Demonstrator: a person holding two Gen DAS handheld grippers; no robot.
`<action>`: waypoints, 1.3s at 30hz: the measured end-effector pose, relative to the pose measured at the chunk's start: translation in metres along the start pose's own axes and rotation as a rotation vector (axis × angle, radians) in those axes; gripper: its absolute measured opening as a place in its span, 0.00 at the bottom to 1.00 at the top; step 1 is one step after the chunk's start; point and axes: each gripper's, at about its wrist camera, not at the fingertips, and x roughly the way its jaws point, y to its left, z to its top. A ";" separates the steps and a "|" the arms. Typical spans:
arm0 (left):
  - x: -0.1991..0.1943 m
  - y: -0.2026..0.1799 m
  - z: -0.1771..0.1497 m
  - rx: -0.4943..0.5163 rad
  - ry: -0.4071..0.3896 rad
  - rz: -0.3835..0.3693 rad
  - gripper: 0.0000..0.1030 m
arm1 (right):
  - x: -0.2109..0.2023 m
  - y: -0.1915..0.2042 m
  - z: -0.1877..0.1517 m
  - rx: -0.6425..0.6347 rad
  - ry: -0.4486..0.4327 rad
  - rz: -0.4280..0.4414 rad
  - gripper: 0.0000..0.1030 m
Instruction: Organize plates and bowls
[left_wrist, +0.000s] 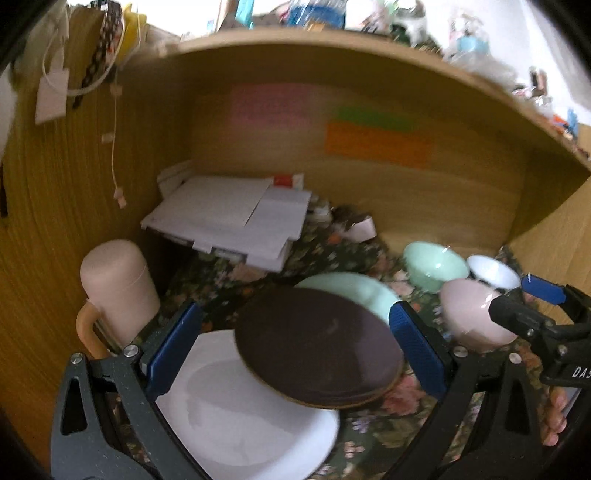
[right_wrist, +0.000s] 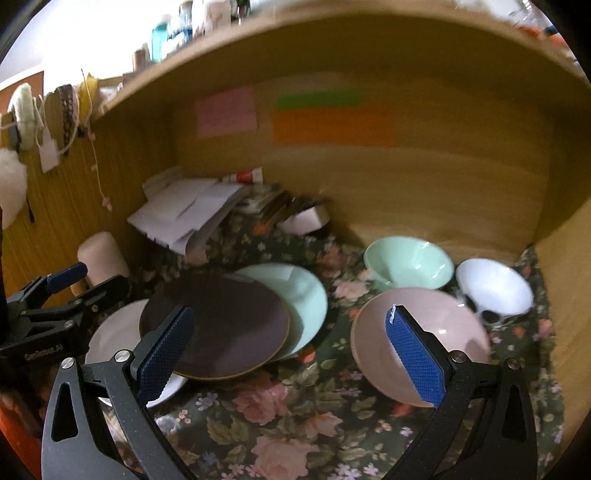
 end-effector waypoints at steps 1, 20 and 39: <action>0.005 0.003 -0.002 -0.001 0.011 0.006 1.00 | 0.007 0.001 0.000 0.000 0.015 0.010 1.00; 0.088 0.065 -0.023 -0.092 0.271 0.044 0.87 | 0.124 0.021 -0.002 -0.063 0.319 0.086 0.73; 0.110 0.070 -0.029 -0.107 0.352 -0.034 0.59 | 0.180 0.007 -0.006 -0.026 0.462 0.071 0.32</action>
